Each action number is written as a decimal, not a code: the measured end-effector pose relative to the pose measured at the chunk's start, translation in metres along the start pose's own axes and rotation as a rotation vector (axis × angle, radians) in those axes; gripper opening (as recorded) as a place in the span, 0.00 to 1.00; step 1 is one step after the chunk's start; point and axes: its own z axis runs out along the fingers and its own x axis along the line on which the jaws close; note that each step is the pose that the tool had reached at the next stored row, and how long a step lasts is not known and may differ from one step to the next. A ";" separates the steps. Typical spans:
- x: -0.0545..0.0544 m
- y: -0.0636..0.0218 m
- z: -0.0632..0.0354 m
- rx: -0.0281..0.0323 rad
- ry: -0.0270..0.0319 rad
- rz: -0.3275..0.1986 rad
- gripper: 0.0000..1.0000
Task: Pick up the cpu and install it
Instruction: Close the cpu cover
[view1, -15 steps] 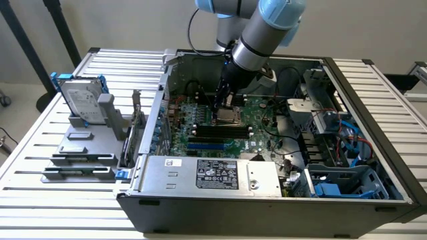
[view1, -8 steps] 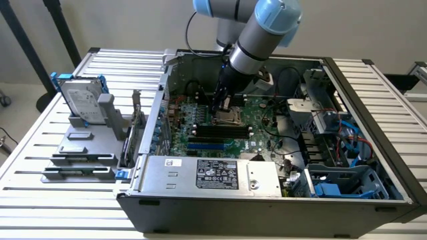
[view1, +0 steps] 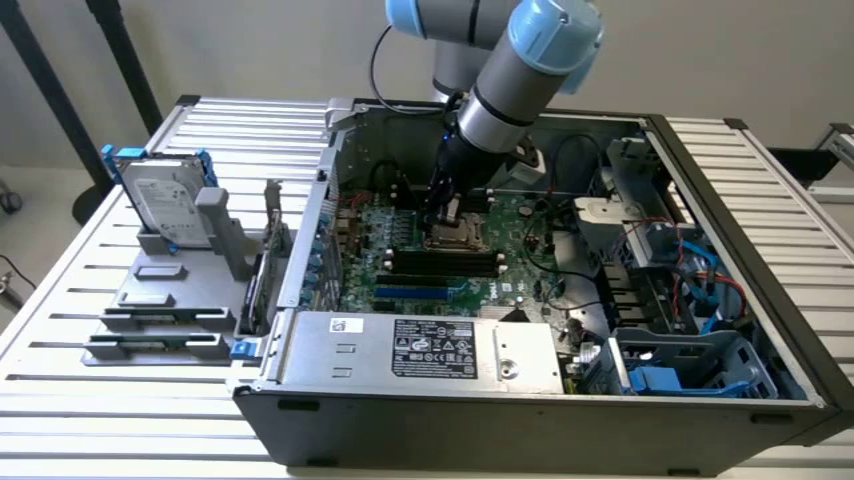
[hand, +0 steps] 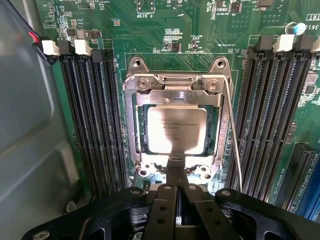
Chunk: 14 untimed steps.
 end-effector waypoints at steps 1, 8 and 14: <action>0.000 0.0002 0.0005 0.0002 0.0000 0.000 0.11; 0.000 0.0001 -0.0002 0.0001 0.0076 -0.003 0.11; -0.003 -0.0095 -0.0087 0.0030 0.0141 -0.005 0.11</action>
